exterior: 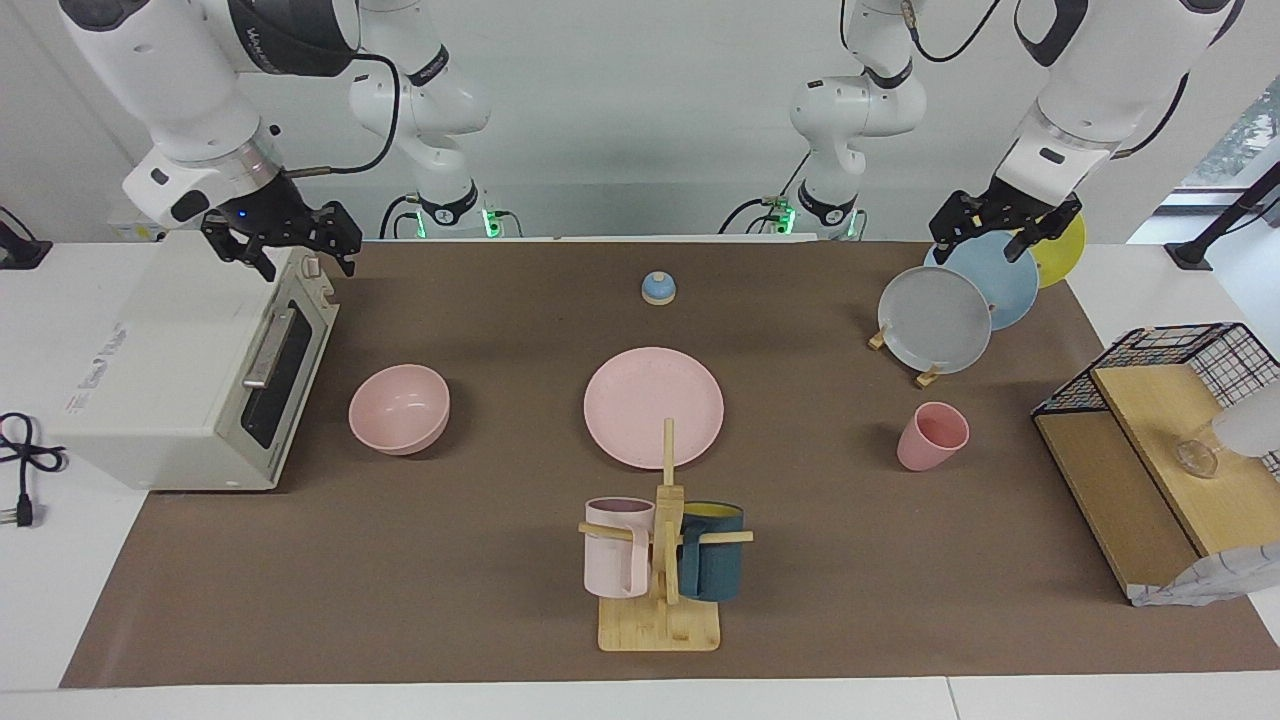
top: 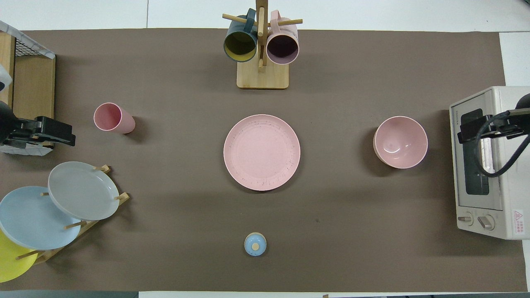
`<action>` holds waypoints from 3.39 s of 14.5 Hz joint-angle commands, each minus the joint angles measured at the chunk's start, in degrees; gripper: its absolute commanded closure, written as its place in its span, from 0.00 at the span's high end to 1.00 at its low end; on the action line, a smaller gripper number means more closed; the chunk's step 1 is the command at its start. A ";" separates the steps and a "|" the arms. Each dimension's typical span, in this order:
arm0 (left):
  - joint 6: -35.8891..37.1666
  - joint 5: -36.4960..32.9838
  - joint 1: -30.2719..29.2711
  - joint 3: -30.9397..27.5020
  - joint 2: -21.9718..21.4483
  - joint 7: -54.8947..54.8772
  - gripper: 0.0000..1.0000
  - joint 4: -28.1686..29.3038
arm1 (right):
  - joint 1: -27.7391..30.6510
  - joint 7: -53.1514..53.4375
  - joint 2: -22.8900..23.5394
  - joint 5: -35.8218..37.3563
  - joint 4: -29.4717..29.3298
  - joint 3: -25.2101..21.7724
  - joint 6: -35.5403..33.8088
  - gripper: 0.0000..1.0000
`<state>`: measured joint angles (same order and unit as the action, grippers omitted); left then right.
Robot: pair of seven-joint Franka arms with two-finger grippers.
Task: Organize tableware
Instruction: 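Reach the right gripper to the pink bowl beside the toaster oven, then grasp the rim of the pink bowl with the right gripper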
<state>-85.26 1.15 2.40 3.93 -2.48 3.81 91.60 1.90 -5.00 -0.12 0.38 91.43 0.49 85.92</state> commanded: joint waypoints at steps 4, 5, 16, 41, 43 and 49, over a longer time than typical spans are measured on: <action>0.18 0.17 -0.73 0.37 -1.57 0.41 1.00 1.39 | 0.56 0.42 0.47 0.06 -0.47 3.01 0.82 1.00; 0.18 0.17 -0.73 0.37 -1.57 0.41 1.00 1.47 | 0.56 2.78 1.34 -0.02 0.14 4.34 2.65 1.00; 0.18 0.17 -0.73 0.37 -1.57 0.41 1.00 1.47 | 0.30 10.99 3.46 3.75 31.69 14.02 45.46 1.00; -0.08 -0.18 -0.82 0.37 -1.57 0.23 1.00 1.56 | 3.64 2.80 6.71 3.75 35.48 13.93 51.54 0.23; -0.26 -0.18 -0.73 0.37 -1.57 0.14 1.00 1.56 | 3.64 2.80 6.62 3.75 35.57 13.93 51.36 0.00; -1.40 -0.27 -0.73 0.37 -1.48 0.67 1.00 1.30 | -0.74 5.07 8.19 3.84 26.12 13.93 39.72 0.00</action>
<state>-85.60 1.14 2.30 3.93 -2.49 3.93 91.66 3.79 -0.86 6.51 4.12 124.13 14.14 132.40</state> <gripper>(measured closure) 0.000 0.947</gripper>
